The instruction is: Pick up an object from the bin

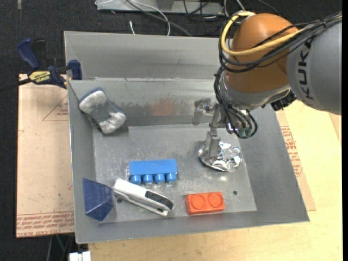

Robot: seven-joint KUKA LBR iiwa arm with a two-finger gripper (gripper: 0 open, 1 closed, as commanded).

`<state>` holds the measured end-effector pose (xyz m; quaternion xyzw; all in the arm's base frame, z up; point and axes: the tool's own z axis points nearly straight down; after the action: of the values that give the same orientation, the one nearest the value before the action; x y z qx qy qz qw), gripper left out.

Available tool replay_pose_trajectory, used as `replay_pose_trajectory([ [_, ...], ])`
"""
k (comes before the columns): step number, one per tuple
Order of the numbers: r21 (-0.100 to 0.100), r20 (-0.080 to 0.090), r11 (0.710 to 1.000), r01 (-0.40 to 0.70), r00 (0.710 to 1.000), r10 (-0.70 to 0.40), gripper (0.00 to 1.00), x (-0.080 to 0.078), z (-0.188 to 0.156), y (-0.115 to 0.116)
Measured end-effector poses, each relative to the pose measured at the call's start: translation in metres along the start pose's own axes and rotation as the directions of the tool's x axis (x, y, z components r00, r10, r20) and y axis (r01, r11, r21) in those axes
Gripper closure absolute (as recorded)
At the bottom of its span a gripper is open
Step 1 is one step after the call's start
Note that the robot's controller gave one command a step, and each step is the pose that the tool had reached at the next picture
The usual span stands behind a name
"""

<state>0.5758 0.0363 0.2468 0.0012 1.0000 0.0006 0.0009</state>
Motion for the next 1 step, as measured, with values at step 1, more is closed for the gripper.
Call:
replay_pose_trajectory([
  [1,0.000,0.000,1.000,0.000,1.000,0.000,0.00,0.0000,0.0000,0.0000],
])
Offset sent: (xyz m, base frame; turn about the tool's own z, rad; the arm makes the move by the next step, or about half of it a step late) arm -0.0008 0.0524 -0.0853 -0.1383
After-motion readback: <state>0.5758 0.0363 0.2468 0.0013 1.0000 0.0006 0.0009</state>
